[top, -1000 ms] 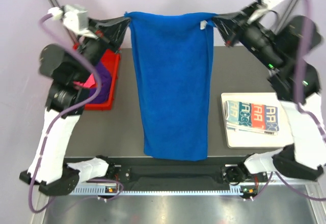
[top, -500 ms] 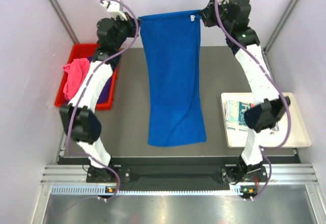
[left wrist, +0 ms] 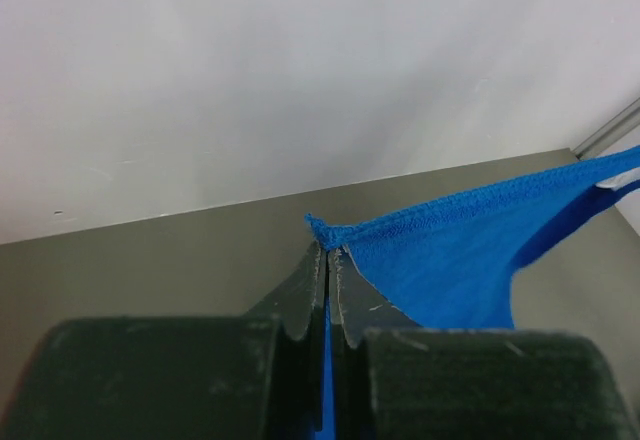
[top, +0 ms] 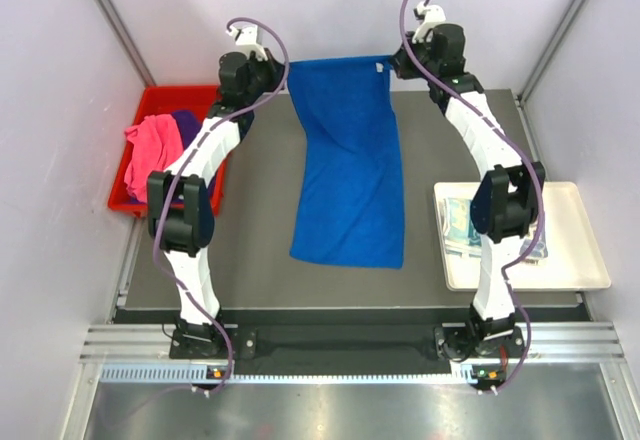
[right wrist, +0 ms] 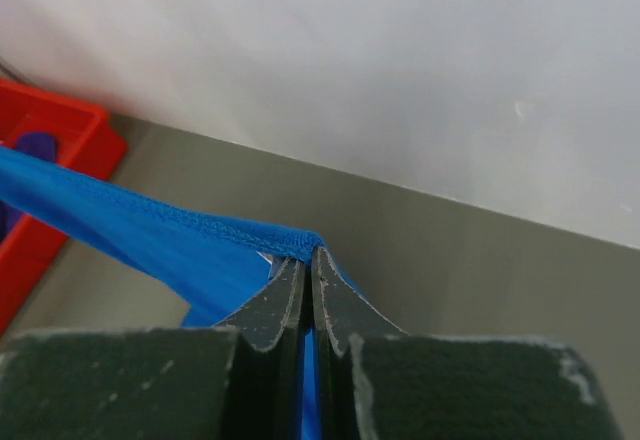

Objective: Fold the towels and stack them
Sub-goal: Flatten out the crumpled towel

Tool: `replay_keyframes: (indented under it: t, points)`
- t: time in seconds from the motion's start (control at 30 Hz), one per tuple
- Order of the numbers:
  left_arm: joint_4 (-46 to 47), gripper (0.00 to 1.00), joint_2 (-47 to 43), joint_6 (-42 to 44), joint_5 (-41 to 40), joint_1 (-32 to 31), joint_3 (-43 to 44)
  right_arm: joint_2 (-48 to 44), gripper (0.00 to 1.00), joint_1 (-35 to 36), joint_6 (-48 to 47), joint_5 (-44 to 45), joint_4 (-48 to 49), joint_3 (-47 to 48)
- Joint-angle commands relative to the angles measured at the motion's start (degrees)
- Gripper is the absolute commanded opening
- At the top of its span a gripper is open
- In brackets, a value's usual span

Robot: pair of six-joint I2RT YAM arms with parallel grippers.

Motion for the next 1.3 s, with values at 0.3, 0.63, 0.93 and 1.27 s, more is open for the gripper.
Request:
replay_keyframes:
  t: [0.3,0.63,0.93,1.27]
  points:
    - [3.24,0.0,4.5,4.75,-6.55,0.88,7.17,7.23,0.0,-4.8,-1.83,10.96,-2.28,9.84]
    - [5.35,0.0,6.08,10.02,-12.52,-0.35,9.63,10.57,0.0,-4.89,-1.92,17.38,1.4,11.87]
    - [7.46,0.0,10.04,13.1,-17.36,-0.62,16.57,15.23,0.0,-4.89,-2.71,19.75,2.19,18.29]
    - [7.02,0.0,16.89,14.86,-17.45,-0.79,24.66,15.58,0.0,-5.41,-4.11,23.71,5.09,18.73]
